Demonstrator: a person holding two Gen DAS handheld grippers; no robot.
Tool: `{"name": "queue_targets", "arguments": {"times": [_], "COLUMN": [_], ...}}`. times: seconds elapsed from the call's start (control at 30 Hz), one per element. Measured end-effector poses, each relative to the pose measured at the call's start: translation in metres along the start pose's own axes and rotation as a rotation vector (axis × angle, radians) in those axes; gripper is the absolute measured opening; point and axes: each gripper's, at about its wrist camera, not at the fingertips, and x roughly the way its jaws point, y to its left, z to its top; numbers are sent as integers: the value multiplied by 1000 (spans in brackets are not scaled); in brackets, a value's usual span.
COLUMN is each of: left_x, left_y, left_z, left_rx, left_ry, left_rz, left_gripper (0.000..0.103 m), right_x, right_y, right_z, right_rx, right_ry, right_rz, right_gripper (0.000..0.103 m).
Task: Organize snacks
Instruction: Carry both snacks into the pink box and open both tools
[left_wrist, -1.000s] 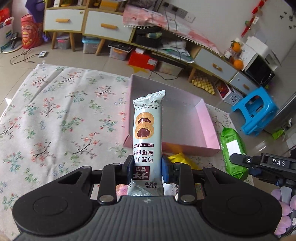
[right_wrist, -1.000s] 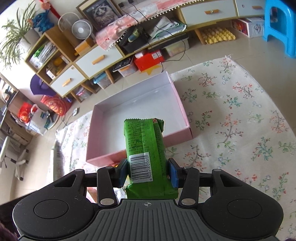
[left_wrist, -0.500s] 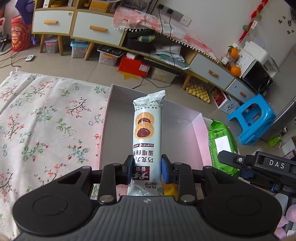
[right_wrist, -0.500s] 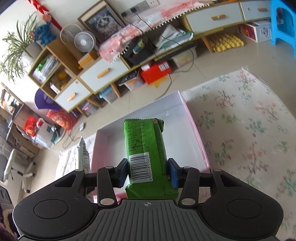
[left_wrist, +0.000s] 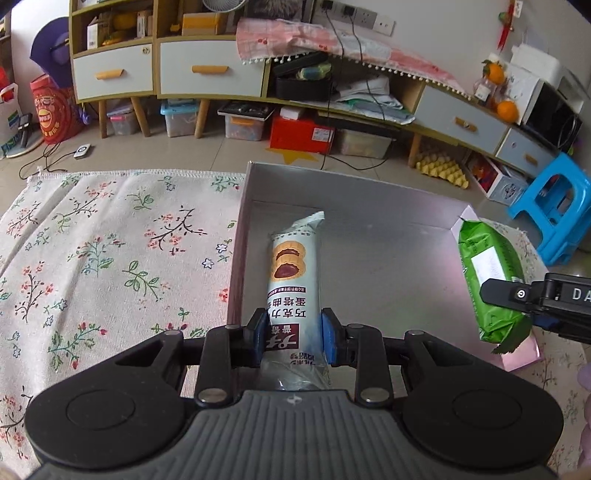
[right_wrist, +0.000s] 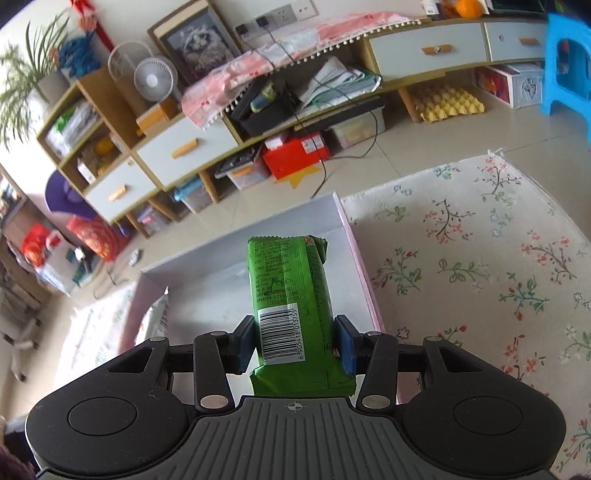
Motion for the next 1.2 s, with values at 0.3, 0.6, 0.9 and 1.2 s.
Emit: {"name": "queue_targets", "arguments": {"times": [0.3,0.6,0.9,1.2], "left_x": [-9,-11,-14,-17], "left_y": [-13,1,10,12], "left_z": [-9,-6,-6,-6], "left_rx": [103,43,-30,-44], "left_ry": [61,154,226,158], "left_rz": [25,-37,-60,-92], "left_gripper": [28,28,28,32], "right_x": [11,8,3,-3], "right_y": [6,12,13,14], "right_z": [-17,-23,-25,-23], "right_rx": [-91,-90,-57,-56], "right_ry": [63,155,218,157], "right_rz": [-77,-80,-69,-35], "right_gripper": [45,45,45,45]}}
